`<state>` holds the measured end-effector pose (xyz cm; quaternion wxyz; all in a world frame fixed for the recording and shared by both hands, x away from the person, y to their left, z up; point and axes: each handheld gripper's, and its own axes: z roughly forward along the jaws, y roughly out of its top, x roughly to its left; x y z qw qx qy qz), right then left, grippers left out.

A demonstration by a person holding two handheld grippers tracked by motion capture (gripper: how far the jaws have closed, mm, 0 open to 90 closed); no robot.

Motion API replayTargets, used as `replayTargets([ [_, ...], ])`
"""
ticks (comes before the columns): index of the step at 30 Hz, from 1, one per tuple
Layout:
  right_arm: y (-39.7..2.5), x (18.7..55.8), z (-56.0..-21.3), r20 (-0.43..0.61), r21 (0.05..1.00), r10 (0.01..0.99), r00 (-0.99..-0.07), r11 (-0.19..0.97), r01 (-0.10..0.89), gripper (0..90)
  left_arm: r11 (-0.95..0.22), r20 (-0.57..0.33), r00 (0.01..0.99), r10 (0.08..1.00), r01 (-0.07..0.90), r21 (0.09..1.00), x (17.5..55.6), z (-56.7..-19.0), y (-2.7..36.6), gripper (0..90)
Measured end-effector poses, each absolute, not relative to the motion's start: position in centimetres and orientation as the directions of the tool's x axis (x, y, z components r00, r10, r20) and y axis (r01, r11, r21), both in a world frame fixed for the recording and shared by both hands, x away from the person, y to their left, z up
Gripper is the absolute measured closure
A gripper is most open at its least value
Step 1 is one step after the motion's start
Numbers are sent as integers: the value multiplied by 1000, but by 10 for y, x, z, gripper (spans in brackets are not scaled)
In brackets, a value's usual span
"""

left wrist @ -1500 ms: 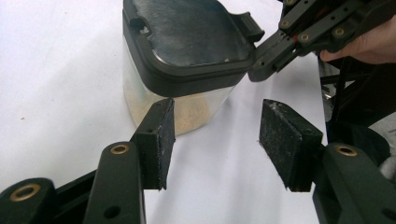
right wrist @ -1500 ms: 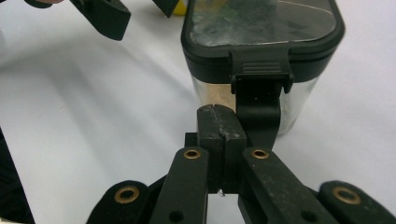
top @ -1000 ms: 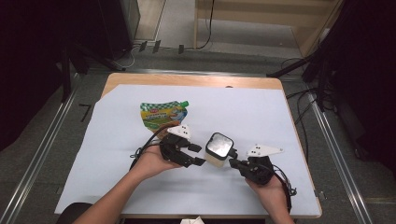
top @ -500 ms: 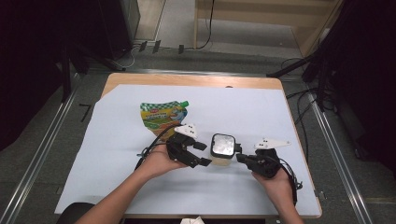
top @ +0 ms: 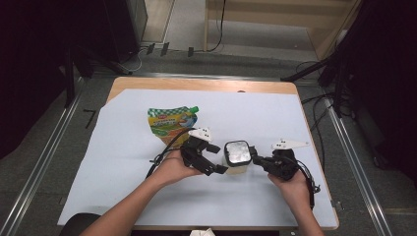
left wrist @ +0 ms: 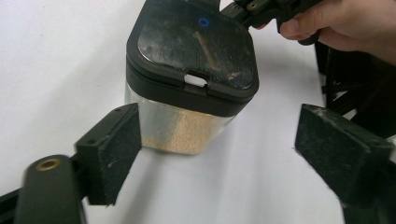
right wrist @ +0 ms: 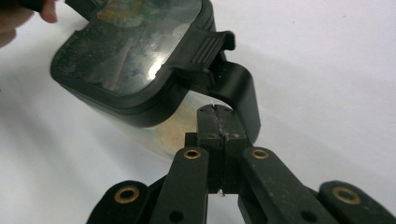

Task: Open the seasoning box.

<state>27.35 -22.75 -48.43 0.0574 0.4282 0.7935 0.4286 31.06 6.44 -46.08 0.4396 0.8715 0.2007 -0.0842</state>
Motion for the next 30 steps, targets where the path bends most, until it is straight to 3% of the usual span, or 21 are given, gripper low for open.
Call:
replayTargets([
  [8, -246, 273, -476, 282, 744, 773, -569, 198, 638, 900, -569, -262, 927, 269, 373, 733, 313, -460, 54, 138],
  [22, -231, 292, -483, 257, 728, 798, -545, 211, 652, 900, -584, -236, 932, 276, 358, 729, 324, -466, 37, 136],
  [30, -230, 293, -484, 241, 734, 801, -547, 219, 643, 900, -606, -118, 954, 275, 268, 749, 319, -468, 27, 156],
])
